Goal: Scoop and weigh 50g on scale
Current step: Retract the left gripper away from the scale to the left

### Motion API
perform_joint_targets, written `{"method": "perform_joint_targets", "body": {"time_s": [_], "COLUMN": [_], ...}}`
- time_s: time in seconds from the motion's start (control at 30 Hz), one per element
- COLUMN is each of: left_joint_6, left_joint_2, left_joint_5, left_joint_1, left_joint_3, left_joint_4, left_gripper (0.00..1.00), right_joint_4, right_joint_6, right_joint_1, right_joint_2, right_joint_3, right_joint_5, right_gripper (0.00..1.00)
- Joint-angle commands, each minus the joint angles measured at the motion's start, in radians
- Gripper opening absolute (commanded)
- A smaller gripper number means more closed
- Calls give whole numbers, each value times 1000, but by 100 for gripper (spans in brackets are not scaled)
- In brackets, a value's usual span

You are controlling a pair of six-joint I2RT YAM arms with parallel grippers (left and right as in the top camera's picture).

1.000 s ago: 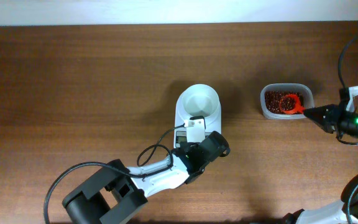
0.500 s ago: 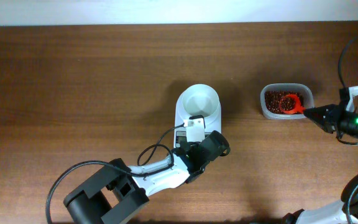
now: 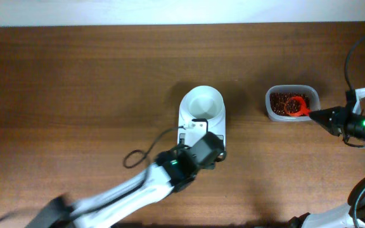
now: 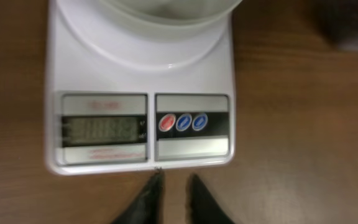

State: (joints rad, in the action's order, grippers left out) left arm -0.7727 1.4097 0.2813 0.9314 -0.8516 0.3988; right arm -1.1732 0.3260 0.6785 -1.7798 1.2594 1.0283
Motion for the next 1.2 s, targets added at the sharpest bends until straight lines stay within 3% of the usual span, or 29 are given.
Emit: {"method": "perform_joint_targets", "body": {"time_s": [0.0, 0.03, 0.1, 0.13, 0.17, 0.23, 0.3, 0.37, 0.4, 0.47, 0.57, 0.7, 0.8, 1.17], "left_joint_6": [285, 327, 340, 341, 410, 731, 867, 1070, 1089, 1240, 1371, 1367, 1205, 1204], "left_joint_2": [-274, -348, -460, -485, -505, -514, -514, -497, -486, -445, -376, -264, -251, -327], "left_joint_5": [-21, 19, 42, 28, 27, -92, -251, -533, -560, -645, -631, -595, -506, -501], "left_joint_1": [-27, -32, -33, -33, -34, -51, -127, -341, -399, -523, -548, -548, -548, -548], "left_joint_3": [-8, -8, -8, -8, -8, -10, -21, -75, -97, -171, -228, -231, -232, -234], "left_joint_4": [126, 187, 365, 383, 389, 401, 426, 490, 504, 560, 596, 598, 555, 565], "left_gripper": [82, 99, 99, 99, 99, 99, 99, 99, 99, 99, 99, 99, 99, 99], "right_joint_4": [1, -2, -10, -13, -14, -14, -14, -17, -17, -17, -22, -28, -32, -32], "right_joint_6": [18, 19, 19, 19, 19, 19, 19, 19, 19, 19, 19, 19, 19, 19], "right_joint_1": [3, 3, 3, 3, 3, 3, 3, 3, 3, 3, 3, 3, 3, 3], "right_joint_2": [-5, -5, -5, -5, -5, -5, -5, -5, -5, -5, -5, -5, -5, -5], "right_joint_3": [0, 0, 0, 0, 0, 0, 0, 0, 0, 0, 0, 0, 0, 0], "right_joint_5": [7, 6, 6, 6, 6, 6, 6, 6, 6, 6, 6, 7, 7, 7], "right_gripper": [4, 4, 4, 4, 4, 4, 4, 4, 4, 4, 4, 4, 4, 4]}}
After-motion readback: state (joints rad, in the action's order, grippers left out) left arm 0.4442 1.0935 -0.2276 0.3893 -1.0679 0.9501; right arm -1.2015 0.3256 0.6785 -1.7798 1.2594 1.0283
